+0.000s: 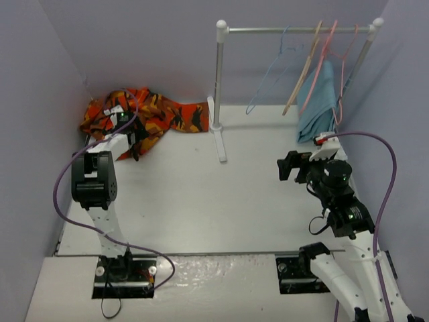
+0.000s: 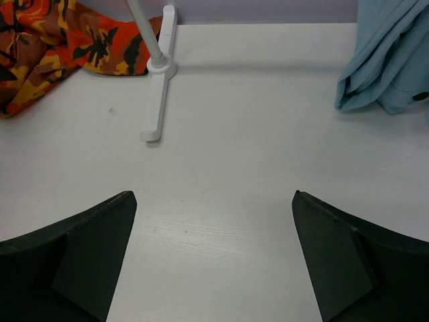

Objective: Place the trousers on the hanger
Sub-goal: Grab trousers from the pile

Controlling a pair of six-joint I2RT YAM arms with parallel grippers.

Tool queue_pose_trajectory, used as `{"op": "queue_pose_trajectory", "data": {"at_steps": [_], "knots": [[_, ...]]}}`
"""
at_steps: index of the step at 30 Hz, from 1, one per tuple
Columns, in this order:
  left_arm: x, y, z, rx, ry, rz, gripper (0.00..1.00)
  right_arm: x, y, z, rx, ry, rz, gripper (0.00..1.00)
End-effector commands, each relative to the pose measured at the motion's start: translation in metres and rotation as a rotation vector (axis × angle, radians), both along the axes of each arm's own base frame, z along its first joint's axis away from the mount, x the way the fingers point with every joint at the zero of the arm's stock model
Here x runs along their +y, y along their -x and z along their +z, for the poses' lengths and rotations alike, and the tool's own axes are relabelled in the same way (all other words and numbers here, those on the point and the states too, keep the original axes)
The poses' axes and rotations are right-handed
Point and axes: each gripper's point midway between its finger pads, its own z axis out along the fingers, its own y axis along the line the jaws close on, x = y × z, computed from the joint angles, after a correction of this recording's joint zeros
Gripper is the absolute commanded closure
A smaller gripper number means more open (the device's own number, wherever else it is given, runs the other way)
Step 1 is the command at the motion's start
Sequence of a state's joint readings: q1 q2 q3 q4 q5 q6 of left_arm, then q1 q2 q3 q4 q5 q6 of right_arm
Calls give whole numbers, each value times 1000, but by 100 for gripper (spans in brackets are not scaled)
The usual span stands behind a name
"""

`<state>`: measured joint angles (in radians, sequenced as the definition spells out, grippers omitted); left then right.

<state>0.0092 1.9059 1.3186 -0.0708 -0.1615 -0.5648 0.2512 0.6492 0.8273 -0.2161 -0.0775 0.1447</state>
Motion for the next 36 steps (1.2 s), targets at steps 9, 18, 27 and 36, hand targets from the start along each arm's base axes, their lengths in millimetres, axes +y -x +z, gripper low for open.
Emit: {"op": "queue_pose_trajectory", "data": {"at_steps": [9,18,27,36], "knots": [[-4,-22,-8,50,141,-34,100,10,-25,25,-61,-3,24,0],[-42,91,65,71,176,-160,100,36,-35,6,18,-37,137,0],[-71,197,250,-173,70,-315,100,117,-41,-29,162,-82,312,0],[-59,275,294,-357,60,-270,100,188,-21,-37,189,-70,402,0]]}}
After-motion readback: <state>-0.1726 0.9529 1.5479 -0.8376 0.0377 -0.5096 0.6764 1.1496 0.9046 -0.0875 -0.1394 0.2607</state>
